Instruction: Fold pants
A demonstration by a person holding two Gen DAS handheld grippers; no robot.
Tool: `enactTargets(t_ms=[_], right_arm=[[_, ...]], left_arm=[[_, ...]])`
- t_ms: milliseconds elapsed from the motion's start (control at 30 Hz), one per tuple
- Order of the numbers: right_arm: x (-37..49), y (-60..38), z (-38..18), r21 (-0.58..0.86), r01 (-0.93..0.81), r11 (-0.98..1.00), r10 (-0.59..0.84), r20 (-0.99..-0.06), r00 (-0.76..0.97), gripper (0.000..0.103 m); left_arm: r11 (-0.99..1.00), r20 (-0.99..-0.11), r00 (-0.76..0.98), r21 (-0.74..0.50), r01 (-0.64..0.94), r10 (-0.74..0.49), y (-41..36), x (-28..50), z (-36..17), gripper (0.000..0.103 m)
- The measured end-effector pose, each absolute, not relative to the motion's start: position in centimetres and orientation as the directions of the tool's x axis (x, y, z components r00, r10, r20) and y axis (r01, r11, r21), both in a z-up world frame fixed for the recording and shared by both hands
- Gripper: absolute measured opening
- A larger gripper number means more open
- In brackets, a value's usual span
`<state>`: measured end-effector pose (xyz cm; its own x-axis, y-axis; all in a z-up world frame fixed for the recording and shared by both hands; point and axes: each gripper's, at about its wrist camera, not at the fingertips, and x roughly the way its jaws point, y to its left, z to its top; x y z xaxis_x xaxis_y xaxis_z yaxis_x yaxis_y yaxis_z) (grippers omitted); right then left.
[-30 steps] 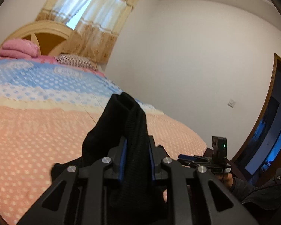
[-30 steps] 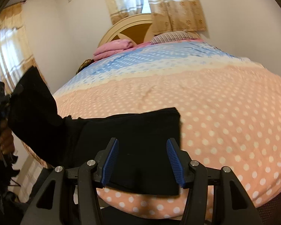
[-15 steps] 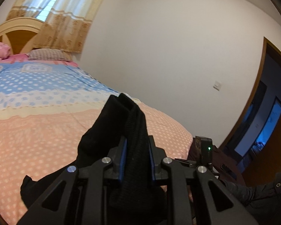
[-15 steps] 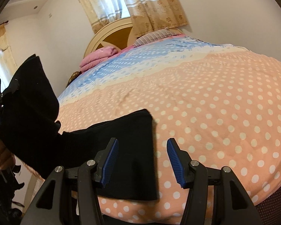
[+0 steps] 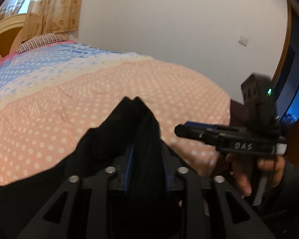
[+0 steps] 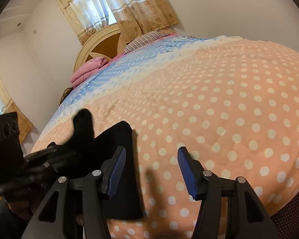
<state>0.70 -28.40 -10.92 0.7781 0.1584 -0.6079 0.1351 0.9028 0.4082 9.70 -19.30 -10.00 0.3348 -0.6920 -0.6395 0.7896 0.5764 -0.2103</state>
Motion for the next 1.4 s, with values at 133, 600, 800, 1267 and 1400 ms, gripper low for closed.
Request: enactTargets(t_ms=[133,600,800,1267,1400], right_arm=[[0.4,-28.9,-11.0,0.417,0.150,0.896,0.149,-0.602,0.784,0.056],[-1.8,-19.5,-5.7,0.333,-0.265,0.905,0.407,-0.494,0.768,0.056],[-1.1,-17.9,-7.3,0.213,-0.233,0.949,0.316,-0.626,0.714,0.056],[-1.5,-19.3,-5.2,0.156,-0.096,0.983,0.173,-0.624,0.762,0.056],[-0.2,-16.4,-6.2,0.188,-0.240,0.953,0.304,-0.602,0.738,0.056]], left_arm=[[0.537,-0.606,0.335,-0.183,0.824,-0.721,-19.2,7.1,-9.0,0.061],[0.805,-0.512,0.670,-0.076,0.588,-0.538,-7.6,7.5,-7.2,0.097],[0.896,-0.630,0.683,-0.049,0.441,-0.370,-6.0,10.4,-10.8,0.097],[0.904,-0.606,0.704,-0.060,0.423,-0.370,-5.2,9.6,-10.8,0.101],[0.919,-0.617,0.710,-0.057,0.390,-0.340,-4.4,9.9,-11.1,0.102]])
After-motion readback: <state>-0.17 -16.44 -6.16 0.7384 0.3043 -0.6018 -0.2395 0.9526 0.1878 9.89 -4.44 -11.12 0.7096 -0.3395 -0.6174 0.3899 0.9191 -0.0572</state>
